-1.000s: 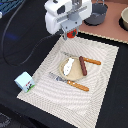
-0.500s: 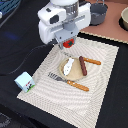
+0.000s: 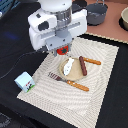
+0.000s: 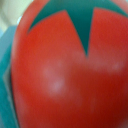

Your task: Interact with the objects in diverse but meaningful ways.

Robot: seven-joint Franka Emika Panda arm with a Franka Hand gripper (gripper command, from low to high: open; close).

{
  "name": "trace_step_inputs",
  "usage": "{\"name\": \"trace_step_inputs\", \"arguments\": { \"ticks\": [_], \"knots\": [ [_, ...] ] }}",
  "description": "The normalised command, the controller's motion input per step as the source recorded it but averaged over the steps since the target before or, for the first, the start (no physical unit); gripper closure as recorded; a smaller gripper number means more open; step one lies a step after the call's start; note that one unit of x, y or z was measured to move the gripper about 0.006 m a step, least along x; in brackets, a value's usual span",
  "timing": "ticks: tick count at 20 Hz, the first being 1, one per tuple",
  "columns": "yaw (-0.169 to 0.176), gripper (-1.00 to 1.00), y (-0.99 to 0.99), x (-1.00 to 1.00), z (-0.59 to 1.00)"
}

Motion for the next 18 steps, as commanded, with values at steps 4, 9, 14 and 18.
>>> {"name": "trace_step_inputs", "arguments": {
  "ticks": [4,9,14,18],
  "knots": [
    [-0.036,1.00,-0.75,0.33,-0.02],
    [-0.002,1.00,-0.81,0.52,-0.02],
    [-0.037,1.00,-0.68,0.65,0.14],
    [-0.062,1.00,-0.49,0.76,0.45]
  ]
}}
